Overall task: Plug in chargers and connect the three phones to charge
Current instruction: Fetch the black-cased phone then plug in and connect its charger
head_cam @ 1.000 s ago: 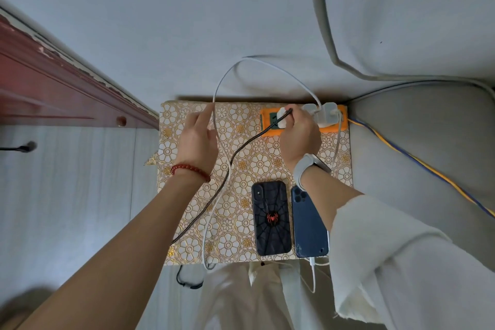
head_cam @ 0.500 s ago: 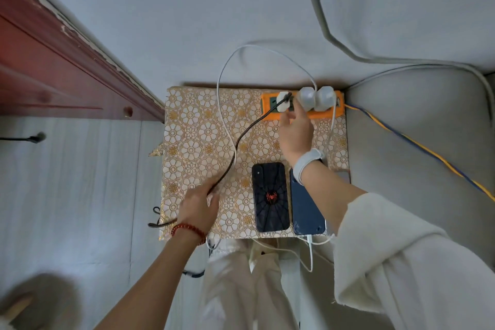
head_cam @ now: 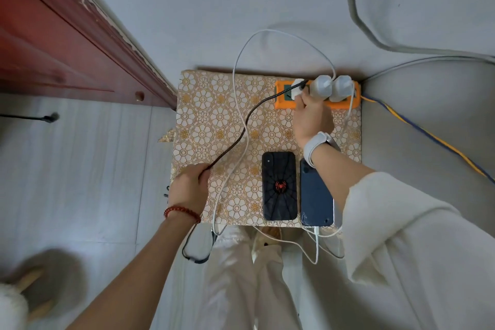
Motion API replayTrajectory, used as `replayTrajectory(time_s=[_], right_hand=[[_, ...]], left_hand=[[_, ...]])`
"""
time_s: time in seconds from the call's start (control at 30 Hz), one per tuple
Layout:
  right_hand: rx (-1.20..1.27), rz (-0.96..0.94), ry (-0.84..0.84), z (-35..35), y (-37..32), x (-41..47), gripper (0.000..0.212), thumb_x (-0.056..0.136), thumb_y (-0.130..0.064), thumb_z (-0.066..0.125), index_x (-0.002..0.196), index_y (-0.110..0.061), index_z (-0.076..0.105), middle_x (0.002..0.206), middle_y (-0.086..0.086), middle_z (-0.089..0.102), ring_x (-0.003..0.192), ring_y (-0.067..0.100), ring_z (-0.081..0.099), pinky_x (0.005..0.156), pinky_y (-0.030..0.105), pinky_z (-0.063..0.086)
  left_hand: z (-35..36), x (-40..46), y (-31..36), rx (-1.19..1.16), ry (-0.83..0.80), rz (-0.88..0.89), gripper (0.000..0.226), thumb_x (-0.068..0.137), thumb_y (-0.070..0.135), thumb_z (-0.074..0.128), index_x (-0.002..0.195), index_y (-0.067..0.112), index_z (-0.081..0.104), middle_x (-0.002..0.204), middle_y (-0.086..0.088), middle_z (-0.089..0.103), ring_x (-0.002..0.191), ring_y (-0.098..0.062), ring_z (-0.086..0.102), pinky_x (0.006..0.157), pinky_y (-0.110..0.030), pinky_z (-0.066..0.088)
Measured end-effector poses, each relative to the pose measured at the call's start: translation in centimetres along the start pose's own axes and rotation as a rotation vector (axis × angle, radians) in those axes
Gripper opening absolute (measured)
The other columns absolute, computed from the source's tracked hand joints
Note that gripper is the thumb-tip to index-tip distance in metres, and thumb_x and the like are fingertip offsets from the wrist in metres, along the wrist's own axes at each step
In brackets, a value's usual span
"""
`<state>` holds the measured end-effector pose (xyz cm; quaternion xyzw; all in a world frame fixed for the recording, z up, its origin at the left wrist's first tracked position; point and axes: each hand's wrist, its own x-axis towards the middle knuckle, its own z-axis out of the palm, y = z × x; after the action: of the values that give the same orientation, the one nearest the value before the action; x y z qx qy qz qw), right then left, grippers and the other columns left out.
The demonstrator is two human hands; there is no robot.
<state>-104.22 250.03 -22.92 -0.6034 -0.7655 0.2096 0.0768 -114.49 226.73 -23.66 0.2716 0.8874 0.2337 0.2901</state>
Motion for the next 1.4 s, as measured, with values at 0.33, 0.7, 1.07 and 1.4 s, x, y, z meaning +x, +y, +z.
replayTrajectory(time_s=[0.33,0.7,1.07,1.4], right_hand=[[-0.040,-0.036,-0.140,-1.0,0.1,0.0,0.044,0.093,-0.014,0.038,0.137,-0.019,0.037,0.094,0.021,0.065,0.084,0.038,0.061,0.061,0.033,0.039],[0.534,-0.107,-1.024,-2.8,-1.4,-17.1,0.062,0.088,-0.013,0.050,0.141,-0.029,0.022,0.147,-0.004,0.033,0.110,-0.002,0.046,0.084,0.009,0.042],[0.914,0.138,-0.889,-4.6,-6.9,-20.4,0.026,0.085,-0.020,0.060,0.109,-0.018,0.048,0.106,0.002,0.061,0.095,0.009,0.057,0.075,0.012,0.045],[0.885,0.040,-0.803,-4.8,-8.5,-20.1,0.008,0.085,-0.017,0.059,0.080,-0.015,0.065,0.078,-0.007,0.062,0.075,0.000,0.054,0.075,0.011,0.041]], left_hand=[[-3.2,0.4,3.2,-0.626,-0.096,-0.402,0.012,0.085,0.004,0.054,0.087,0.005,0.066,0.068,-0.003,0.063,0.050,-0.007,0.064,0.059,-0.025,0.055],[-8.0,-0.9,9.4,-1.233,-0.457,-0.583,0.009,0.087,0.002,0.050,0.084,0.000,0.059,0.073,-0.010,0.053,0.062,-0.019,0.069,0.059,-0.030,0.059],[-11.4,-0.4,10.9,-1.200,-0.431,-0.514,0.011,0.088,-0.001,0.048,0.086,-0.001,0.059,0.080,-0.010,0.056,0.063,-0.019,0.070,0.064,-0.033,0.060],[-12.8,-0.5,10.0,-1.058,-0.365,-0.429,0.011,0.086,0.003,0.053,0.086,0.006,0.064,0.082,-0.005,0.063,0.067,-0.017,0.068,0.065,-0.030,0.060]])
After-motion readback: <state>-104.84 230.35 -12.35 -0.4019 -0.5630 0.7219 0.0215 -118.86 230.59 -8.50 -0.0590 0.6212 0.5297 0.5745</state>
